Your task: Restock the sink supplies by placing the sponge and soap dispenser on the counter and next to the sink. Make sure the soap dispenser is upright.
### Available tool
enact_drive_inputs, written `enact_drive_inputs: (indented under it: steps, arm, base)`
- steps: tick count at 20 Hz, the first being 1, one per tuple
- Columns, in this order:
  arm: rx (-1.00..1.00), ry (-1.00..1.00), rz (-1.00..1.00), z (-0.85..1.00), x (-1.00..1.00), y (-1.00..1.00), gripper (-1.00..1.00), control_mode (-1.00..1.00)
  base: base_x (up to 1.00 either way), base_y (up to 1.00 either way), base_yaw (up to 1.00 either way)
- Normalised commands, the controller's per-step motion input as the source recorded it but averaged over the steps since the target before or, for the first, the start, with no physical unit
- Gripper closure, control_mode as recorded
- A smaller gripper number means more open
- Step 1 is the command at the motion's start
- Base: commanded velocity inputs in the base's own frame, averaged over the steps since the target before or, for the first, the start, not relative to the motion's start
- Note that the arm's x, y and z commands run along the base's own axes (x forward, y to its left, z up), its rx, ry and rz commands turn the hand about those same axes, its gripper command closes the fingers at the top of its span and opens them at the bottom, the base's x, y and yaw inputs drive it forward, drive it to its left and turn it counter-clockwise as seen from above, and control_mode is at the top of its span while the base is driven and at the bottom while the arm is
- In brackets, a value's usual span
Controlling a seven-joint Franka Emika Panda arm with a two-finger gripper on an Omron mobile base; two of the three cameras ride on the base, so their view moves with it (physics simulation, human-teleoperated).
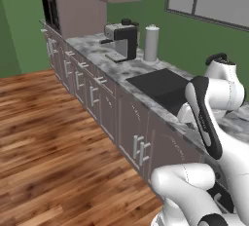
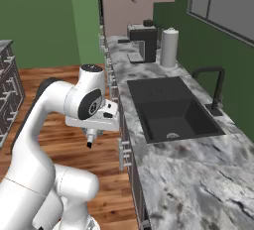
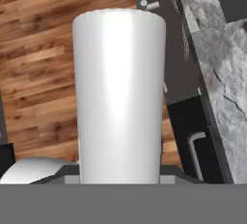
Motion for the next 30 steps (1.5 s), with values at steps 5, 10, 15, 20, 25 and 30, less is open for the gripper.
enact_drive_inputs:
  steps: [5,10,15,20,25,30]
  arm:
    - [0.00,0.00,0.00,0.00,0.00,0.00,1.00,1.00]
    - [0.00,0.00,0.00,0.00,0.00,0.00,1.00,1.00]
    - [0.00,0.00,0.00,0.00,0.00,0.00,1.00,1.00]
    - [0.00,0.00,0.00,0.00,0.00,0.00,1.00,1.00]
    - [0.00,0.00,0.00,0.00,0.00,0.00,1.00,1.00]
    - [-0.01,0.07,-0.01,-0.04,0.19,0.10,1.00,-1.00]
  base:
    - [0.39,0.55,-0.80]
    - [0.32,0.57,-0.80]
    - [0.52,0.63,-0.75]
    - [0.20,0.40,-0.74]
    - [0.26,0.22,-0.69]
    - [0.16,-0.01,-0.13]
